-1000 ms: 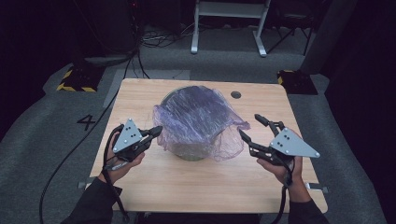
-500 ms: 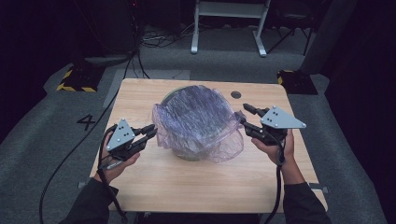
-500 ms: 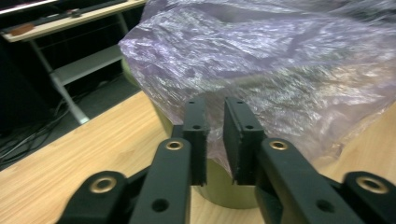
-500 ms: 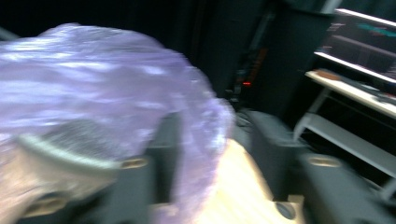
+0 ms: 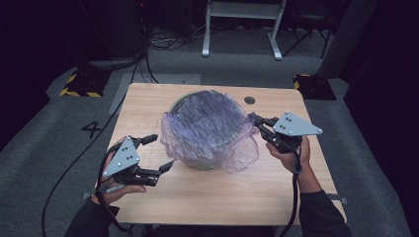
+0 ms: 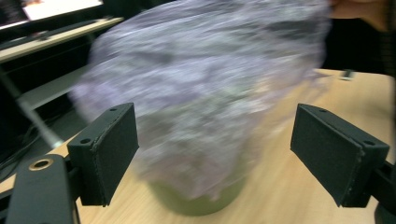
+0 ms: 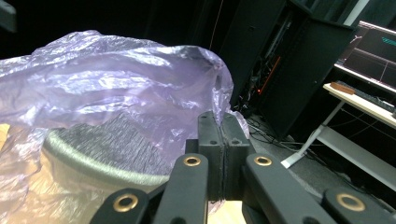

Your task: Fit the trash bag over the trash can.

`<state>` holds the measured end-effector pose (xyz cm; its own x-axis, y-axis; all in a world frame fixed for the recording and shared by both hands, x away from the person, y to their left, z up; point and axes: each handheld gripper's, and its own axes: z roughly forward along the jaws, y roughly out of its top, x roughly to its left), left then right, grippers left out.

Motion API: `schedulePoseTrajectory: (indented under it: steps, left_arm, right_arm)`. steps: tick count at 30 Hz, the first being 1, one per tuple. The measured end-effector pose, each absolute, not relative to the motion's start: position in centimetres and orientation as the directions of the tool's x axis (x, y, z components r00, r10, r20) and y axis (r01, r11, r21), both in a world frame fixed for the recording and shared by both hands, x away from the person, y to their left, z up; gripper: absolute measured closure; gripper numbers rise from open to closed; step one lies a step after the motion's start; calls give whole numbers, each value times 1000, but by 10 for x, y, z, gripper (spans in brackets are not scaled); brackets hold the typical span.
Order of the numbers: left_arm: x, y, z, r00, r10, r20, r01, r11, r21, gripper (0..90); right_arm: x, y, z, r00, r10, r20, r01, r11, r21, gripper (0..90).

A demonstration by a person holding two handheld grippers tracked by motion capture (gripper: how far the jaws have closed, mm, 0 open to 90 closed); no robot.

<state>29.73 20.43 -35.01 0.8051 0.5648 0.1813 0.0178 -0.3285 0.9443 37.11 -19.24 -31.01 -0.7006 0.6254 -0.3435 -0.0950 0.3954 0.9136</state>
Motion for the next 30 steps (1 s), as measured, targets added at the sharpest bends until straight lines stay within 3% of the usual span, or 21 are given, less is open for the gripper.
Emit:
schedulePoseTrajectory:
  steps: [7,16,19,23,24,25,27,30]
  left_arm:
    - [299,173,-340,820,523,232,-18,-381,924,165]
    - [328,172,-333,808,539,238,-9,-392,920,640]
    - [333,174,-334,804,538,252,-14,-407,913,768]
    - [335,175,-333,793,543,276,-26,-423,906,865]
    - [336,176,-333,795,546,265,-20,-413,910,853]
    - [336,176,-333,802,541,253,-13,-407,913,785]
    - [334,174,-332,809,543,224,6,-390,921,553]
    - [326,167,-330,819,523,237,-11,-398,917,322]
  right_arm:
    - [373,-182,-307,-706,615,-351,-98,406,908,900]
    - [383,-176,-304,-703,619,-351,-93,409,908,900]
    - [388,-176,-304,-706,625,-332,-78,398,914,900]
    - [394,-173,-302,-713,626,-317,-59,397,916,900]
    - [396,-172,-302,-713,624,-320,-58,402,914,900]
    - [397,-171,-301,-711,626,-320,-54,405,913,900]
    - [400,-170,-301,-709,631,-315,-45,406,913,900]
    - [402,-170,-301,-710,632,-311,-35,409,912,900]
